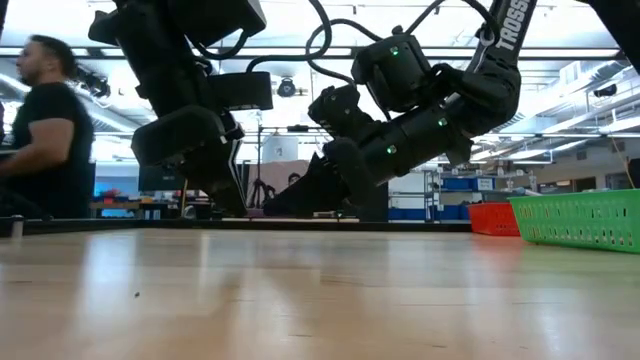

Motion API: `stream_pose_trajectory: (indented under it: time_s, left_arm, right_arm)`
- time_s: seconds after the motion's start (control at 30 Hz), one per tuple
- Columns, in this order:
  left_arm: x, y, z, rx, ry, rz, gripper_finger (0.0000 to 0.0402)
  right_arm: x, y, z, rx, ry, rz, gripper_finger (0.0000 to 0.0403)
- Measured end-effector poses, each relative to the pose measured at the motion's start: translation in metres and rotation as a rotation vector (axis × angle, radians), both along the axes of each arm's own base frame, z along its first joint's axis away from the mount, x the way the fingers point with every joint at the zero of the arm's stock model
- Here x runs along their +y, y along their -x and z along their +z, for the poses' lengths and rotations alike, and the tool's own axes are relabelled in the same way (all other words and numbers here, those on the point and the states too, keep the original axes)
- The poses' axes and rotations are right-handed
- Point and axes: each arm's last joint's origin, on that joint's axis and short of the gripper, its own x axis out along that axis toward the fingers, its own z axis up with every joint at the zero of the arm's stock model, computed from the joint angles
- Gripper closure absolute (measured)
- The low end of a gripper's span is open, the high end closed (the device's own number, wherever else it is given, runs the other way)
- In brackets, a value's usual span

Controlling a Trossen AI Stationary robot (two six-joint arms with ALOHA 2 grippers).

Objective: Sort crayons
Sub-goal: Put the purple crayon into the red bin

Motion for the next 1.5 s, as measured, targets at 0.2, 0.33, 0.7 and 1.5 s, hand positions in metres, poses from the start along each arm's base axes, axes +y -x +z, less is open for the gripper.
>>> stream_pose_trajectory:
  time_s: [0.2,0.33,0.7,1.5]
  left_arm:
    - [0.000,0.000,0.000,-0.003,0.000,0.001,0.0352]
    - [0.000,0.000,0.000,-0.003,0.000,0.001,0.0352]
    - [0.001,0.000,0.000,-0.003,0.000,0.004,0.0352]
    - [0.002,0.004,0.021,0.020,0.005,0.022,0.0298]
  right_arm:
    - [-0.007,0.000,-0.002,0.021,-0.025,-0.020,0.0270]
    - [-0.008,0.001,-0.002,0.028,-0.029,-0.014,0.0297]
    - [-0.007,0.001,-0.004,0.042,-0.032,-0.008,0.0300]
    - [-0.007,0.001,-0.004,0.044,-0.028,0.001,0.0366]
